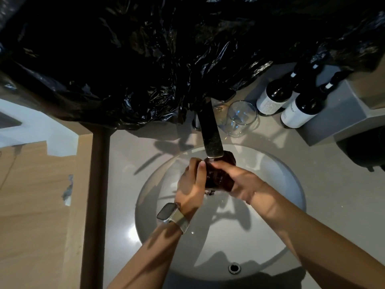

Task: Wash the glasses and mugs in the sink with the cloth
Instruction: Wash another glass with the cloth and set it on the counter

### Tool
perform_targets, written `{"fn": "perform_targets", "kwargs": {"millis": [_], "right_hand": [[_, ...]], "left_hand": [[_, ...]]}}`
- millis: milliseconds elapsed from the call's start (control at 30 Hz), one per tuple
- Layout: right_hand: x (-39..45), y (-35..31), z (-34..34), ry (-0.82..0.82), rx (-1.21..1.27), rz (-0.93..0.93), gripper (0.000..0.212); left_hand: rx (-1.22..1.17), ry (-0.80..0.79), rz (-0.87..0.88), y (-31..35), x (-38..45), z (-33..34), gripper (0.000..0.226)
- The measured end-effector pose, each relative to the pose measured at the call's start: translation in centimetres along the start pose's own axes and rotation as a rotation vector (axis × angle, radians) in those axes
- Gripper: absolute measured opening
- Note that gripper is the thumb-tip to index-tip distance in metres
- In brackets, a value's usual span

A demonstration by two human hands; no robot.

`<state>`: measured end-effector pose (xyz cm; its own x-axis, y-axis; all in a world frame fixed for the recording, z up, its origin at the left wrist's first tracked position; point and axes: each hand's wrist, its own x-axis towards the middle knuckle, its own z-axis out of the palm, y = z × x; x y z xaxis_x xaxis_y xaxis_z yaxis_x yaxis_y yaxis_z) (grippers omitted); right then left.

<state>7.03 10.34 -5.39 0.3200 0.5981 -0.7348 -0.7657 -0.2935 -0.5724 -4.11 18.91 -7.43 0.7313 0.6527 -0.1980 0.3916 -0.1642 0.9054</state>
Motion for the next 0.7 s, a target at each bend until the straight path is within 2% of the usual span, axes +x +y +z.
{"fn": "perform_targets", "kwargs": {"millis": [33, 67, 133, 200, 233, 267, 367, 400, 433, 467, 533, 600, 667, 700], "right_hand": [[0.0, 0.0, -0.2, 0.002, -0.032, -0.032, 0.032], [-0.1, 0.1, -0.3, 0.014, -0.097, -0.102, 0.026], [-0.8, 0.5, 0.0, 0.04, -0.255, -0.262, 0.013], [-1.1, 0.9, 0.3, 0.051, -0.318, -0.332, 0.013], [-1.0, 1.0, 0.4, 0.053, -0.304, -0.33, 0.013], [-0.8, 0.9, 0.5, 0.058, -0.261, -0.304, 0.016], [-0.2, 0.5, 0.6, 0.077, -0.014, -0.101, 0.023], [-0.2, 0.4, 0.7, 0.077, 0.029, -0.06, 0.023], [-0.2, 0.4, 0.6, 0.069, 0.027, -0.066, 0.023], [-0.2, 0.5, 0.4, 0.06, -0.014, -0.11, 0.023], [-0.6, 0.8, 0.3, 0.057, -0.151, -0.25, 0.02], [-1.0, 1.1, 0.3, 0.075, -0.279, -0.349, 0.018], [-1.0, 1.0, 0.6, 0.074, -0.259, -0.345, 0.02], [-1.0, 0.8, 0.6, 0.065, -0.222, -0.301, 0.021]], "left_hand": [[-0.06, -0.031, -0.002, 0.1, -0.3, 0.0, 0.037], [-0.186, -0.05, -0.093, 0.4, -0.2, 0.0, 0.04], [-0.431, -0.106, -0.443, 1.2, 0.7, 0.1, 0.058], [-0.473, -0.129, -0.683, 1.8, 1.6, 0.4, 0.064], [-0.44, -0.098, -0.684, 1.8, 1.7, 0.5, 0.058], [-0.408, -0.034, -0.595, 1.7, 1.4, 0.5, 0.05], [-0.1, 0.061, -0.049, 0.2, 0.3, 0.0, 0.038], [-0.014, 0.044, 0.057, -0.4, 0.3, -0.1, 0.041], [-0.006, 0.028, 0.075, -0.9, 0.6, 0.0, 0.044], [-0.091, -0.005, 0.0, -1.0, 0.9, -0.1, 0.047], [-0.397, -0.105, -0.347, 0.3, 1.6, -0.4, 0.055], [-0.534, -0.185, -0.623, 1.4, 1.9, 0.1, 0.059], [-0.514, -0.044, -0.649, 1.9, 1.6, 0.6, 0.048], [-0.479, 0.054, -0.548, 1.4, 1.3, 0.7, 0.041]]}}
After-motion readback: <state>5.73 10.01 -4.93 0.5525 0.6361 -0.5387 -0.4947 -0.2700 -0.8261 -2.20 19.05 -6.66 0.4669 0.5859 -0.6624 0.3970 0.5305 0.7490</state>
